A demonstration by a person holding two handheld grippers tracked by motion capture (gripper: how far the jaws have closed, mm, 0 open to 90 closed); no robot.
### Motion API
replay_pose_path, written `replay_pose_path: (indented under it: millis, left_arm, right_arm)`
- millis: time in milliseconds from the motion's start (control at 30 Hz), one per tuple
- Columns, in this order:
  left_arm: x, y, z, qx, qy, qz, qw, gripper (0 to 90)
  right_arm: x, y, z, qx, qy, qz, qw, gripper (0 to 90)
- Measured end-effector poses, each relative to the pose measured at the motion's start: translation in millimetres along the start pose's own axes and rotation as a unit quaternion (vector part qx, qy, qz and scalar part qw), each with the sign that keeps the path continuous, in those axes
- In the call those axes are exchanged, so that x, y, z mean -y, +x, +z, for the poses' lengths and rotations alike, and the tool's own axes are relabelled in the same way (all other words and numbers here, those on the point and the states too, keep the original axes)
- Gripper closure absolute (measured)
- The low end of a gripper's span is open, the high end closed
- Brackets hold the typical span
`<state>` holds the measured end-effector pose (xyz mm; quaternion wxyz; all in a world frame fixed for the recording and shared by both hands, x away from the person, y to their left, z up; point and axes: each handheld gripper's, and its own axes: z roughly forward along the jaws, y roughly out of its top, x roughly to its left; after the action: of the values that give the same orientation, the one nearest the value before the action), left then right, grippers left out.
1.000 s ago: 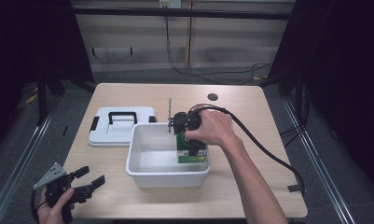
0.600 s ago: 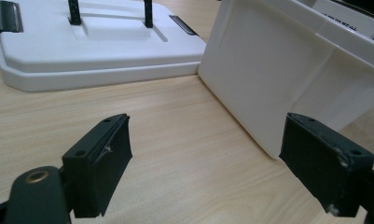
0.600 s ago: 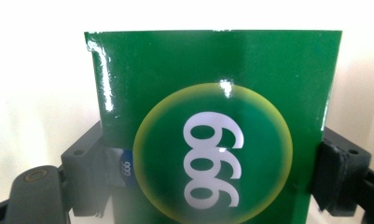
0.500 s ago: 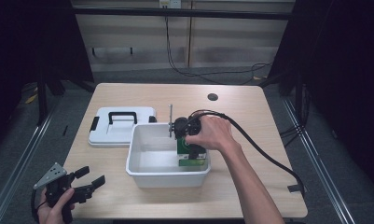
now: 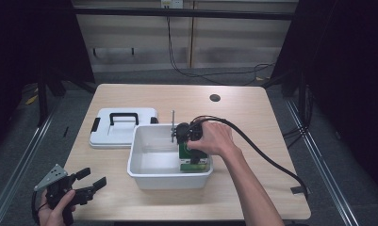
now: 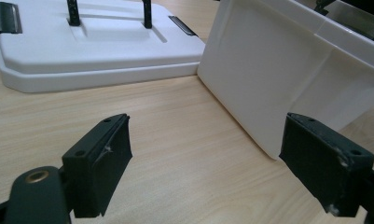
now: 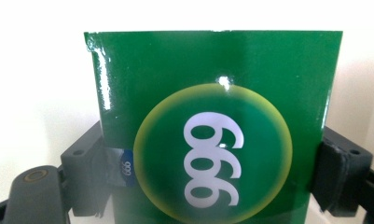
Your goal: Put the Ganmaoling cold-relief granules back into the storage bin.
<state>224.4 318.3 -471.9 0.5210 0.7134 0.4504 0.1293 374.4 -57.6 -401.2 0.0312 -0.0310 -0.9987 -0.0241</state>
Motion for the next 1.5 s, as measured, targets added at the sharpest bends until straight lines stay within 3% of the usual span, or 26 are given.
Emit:
replay_pose_path:
  millis: [333,933,1167,1500]
  left_arm:
    - [0.2,-0.1,0.3,0.001,0.001,-0.002,1.0,15.9]
    - [-0.2,0.1,0.8,-0.001,0.0,0.0,1.0,15.9]
    - [-0.2,0.2,1.2,-0.002,0.0,0.0,1.0,15.9]
    - [-0.2,1.1,2.6,0.0,0.002,-0.001,1.0,15.9]
  right_arm:
    - [0.0,-0.6,12.5,0.002,0.007,0.006,1.0,13.9]
    - [-1.0,-2.0,12.4,-0.002,0.019,0.012,0.9997,12.8]
    - [0.7,-1.4,12.6,-0.001,0.013,0.003,0.9999,10.9]
    - [3.5,-1.2,7.3,-0.017,-0.005,-0.002,0.9998,10.5]
